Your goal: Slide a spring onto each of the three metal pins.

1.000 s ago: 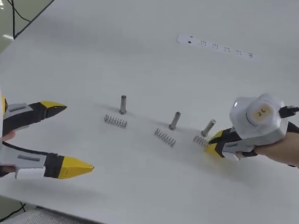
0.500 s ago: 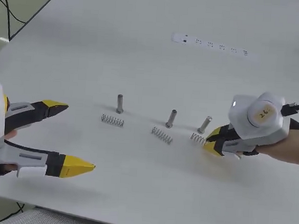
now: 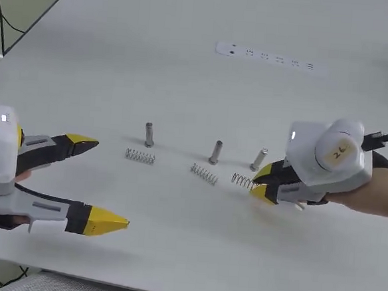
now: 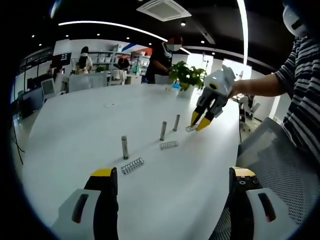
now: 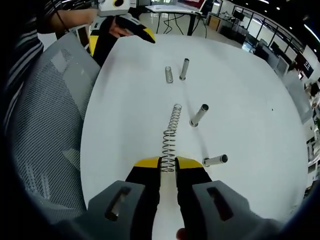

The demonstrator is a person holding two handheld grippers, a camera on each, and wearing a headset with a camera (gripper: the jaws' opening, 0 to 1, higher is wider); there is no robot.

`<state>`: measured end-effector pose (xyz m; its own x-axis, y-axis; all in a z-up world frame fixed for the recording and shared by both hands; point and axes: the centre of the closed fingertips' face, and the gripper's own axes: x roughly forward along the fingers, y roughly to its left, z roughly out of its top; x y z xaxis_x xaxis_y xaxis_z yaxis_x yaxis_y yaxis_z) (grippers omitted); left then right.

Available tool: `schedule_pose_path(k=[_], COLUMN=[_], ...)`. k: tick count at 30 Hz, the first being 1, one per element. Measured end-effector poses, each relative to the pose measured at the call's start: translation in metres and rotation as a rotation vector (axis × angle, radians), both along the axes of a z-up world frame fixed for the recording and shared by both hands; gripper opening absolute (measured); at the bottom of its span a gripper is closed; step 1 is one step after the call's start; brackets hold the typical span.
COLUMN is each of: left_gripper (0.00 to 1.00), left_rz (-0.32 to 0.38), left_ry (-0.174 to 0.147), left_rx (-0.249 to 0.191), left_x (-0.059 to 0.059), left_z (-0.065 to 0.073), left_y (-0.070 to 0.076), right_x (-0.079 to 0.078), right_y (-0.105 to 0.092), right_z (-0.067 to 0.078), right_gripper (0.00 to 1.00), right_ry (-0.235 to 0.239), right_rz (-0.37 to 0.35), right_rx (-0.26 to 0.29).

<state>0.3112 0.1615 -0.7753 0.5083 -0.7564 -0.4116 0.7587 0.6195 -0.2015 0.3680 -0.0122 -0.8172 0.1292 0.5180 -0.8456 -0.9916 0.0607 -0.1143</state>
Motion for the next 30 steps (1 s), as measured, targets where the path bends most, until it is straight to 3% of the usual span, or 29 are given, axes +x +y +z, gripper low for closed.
schedule_pose_path(k=[11,19,30], left_gripper=[0.9,0.88,0.8], left_rz=[-0.096,-0.14,-0.209], left_ry=[0.023,0.0,-0.011], left_rx=[0.003,-0.01,-0.024], left_x=[-0.007,0.001,0.006], left_z=[-0.01,-0.005,-0.003], left_y=[-0.029,-0.044,-0.067], right_x=[-0.018,-0.035,-0.04], right_y=[0.014,0.029,0.041], right_z=[0.007,0.014,0.02], right_gripper=[0.13,0.13,0.13], right_ry=[-0.019,-0.025,-0.037], right_rz=[0.073,0.127,0.146], right_rx=[0.0,0.017,0.034])
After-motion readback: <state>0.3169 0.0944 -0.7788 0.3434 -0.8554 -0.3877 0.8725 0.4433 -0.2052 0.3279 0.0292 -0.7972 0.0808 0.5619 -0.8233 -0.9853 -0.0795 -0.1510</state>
